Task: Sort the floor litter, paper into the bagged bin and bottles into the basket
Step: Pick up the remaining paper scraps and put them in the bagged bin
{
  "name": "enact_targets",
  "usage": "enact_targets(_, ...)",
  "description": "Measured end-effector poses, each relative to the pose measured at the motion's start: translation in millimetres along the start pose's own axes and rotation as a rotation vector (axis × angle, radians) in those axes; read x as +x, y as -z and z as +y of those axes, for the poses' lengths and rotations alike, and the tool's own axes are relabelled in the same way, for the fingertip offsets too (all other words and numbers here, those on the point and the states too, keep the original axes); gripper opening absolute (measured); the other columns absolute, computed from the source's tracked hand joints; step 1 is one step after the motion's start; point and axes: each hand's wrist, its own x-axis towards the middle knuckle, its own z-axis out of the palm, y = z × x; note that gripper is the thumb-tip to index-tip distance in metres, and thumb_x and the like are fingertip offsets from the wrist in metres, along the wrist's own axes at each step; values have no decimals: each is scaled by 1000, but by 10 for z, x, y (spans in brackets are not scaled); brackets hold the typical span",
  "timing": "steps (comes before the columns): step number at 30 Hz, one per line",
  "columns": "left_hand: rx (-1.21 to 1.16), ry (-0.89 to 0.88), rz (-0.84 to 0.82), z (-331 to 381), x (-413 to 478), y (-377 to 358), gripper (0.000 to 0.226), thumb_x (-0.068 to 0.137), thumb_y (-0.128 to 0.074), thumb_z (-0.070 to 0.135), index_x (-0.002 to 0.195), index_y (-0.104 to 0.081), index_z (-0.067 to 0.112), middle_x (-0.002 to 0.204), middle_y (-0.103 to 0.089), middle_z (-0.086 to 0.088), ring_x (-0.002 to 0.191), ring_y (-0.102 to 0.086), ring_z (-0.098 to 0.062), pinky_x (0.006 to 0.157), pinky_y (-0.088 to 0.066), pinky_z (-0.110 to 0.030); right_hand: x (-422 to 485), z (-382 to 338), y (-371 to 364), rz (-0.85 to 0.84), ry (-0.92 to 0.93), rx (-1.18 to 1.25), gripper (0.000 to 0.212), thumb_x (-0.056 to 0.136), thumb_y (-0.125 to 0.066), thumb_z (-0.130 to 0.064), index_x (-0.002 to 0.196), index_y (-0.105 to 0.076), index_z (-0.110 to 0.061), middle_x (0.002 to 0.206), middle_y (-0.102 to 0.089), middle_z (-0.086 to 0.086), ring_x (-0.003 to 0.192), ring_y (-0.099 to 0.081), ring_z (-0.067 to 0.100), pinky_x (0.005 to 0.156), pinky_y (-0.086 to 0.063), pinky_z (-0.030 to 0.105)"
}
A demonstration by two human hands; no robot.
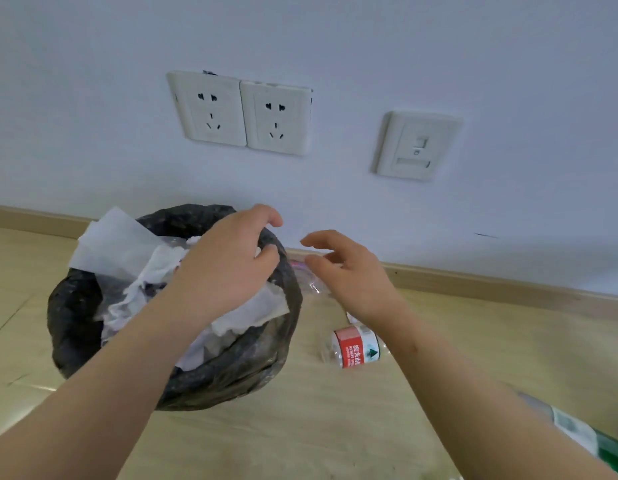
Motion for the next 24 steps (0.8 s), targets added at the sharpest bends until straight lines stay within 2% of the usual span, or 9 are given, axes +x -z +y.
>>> enact_targets(4, 13, -164, -104, 371, 82, -340, 30, 93, -45, 20, 122, -48, 28, 120, -56, 9, 90, -48, -11, 82, -39, -28, -94, 375, 332, 67, -89, -48, 24, 92, -52, -19, 113, -60, -27, 115, -59, -7, 94, -58, 9, 82, -46, 25)
enact_targets(6, 23, -200, -184, 542, 138, -553, 29, 94, -44, 20, 122, -49, 27, 122, -56, 7, 94, -51, -12, 83, -41, -29, -172, 576, 489, 85, -134, -88, 25, 91, -52, -16, 112, -60, -26, 111, -60, -7, 89, -57, 8, 74, -44, 19)
enact_targets(8, -1, -206, -269, 673, 179, -806, 26, 94, -43, 19, 118, -50, 25, 118, -58, 4, 99, -55, -14, 86, -45, -33, -263, 782, 643, 95, -178, -125, 25, 90, -52, -15, 112, -60, -24, 109, -60, -6, 88, -58, 9, 69, -47, 21)
enact_targets(10, -47, -181, -348, 753, 175, -1093, 25, 92, -45, 19, 115, -52, 25, 117, -60, 4, 106, -57, -16, 90, -46, -35, -373, 990, 789, 97, -234, -175, 25, 90, -53, -15, 112, -60, -23, 110, -59, -4, 91, -59, 13, 76, -47, 26)
enact_targets(14, -24, -156, -503, 865, 20, -1724, 31, 91, -43, 17, 120, -55, 22, 123, -58, 3, 115, -54, -19, 92, -44, -29, -757, 1475, 1002, 78, -328, -315, 26, 90, -54, -16, 115, -59, -21, 113, -60, -2, 96, -56, 13, 84, -42, 24)
enact_targets(17, 21, -158, -614, 895, -150, -2112, 32, 92, -41, 18, 122, -52, 22, 129, -54, 0, 117, -51, -20, 90, -42, -29, -1139, 1861, 1025, -13, -382, -469, 32, 90, -53, -19, 122, -56, -23, 121, -58, -6, 108, -51, 10, 89, -37, 20)
enact_targets(20, -3, -130, -675, 925, -334, -2405, 32, 93, -42, 19, 124, -50, 22, 130, -51, -1, 116, -50, -22, 94, -44, -34, -1482, 2138, 1053, -118, -414, -479, 37, 85, -58, -21, 121, -56, -26, 126, -52, -12, 121, -44, 9, 98, -32, 19)
enact_targets(22, -13, -129, -713, 975, -487, -2552, 35, 92, -42, 18, 126, -48, 21, 130, -50, -1, 116, -50, -22, 92, -44, -33, -1674, 2250, 1085, -176, -427, -492, 46, 76, -57, -34, 121, -55, -29, 129, -47, -16, 125, -39, 7, 97, -28, 16)
enact_targets(24, -12, -142, -760, 1019, -622, -2676, 38, 92, -42, 17, 130, -45, 21, 132, -48, -1, 116, -49, -22, 89, -42, -31, -1824, 2368, 1099, -250, -396, -581, 66, 64, -43, -52, 127, -49, -37, 140, -38, -16, 130, -34, 6, 101, -23, 17)
